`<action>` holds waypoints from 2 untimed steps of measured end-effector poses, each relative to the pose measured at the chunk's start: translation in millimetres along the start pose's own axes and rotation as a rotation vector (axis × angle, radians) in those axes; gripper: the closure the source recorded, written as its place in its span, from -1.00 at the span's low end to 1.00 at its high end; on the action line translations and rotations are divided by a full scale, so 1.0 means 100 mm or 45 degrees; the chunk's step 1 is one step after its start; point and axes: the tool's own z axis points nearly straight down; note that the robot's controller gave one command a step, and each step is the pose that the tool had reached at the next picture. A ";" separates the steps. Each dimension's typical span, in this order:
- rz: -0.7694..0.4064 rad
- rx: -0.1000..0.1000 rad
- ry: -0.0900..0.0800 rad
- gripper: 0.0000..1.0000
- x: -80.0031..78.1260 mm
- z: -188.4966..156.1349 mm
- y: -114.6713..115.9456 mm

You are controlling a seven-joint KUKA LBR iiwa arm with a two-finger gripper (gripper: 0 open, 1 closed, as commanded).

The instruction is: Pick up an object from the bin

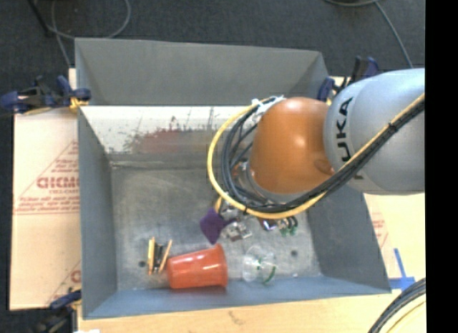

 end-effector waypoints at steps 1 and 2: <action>-0.144 -0.008 0.029 1.00 0.01 -0.21 0.10; -0.085 -0.007 0.021 1.00 0.01 -0.83 0.21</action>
Offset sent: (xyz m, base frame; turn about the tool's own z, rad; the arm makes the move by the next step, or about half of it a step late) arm -0.0139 0.0282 0.1200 -0.0236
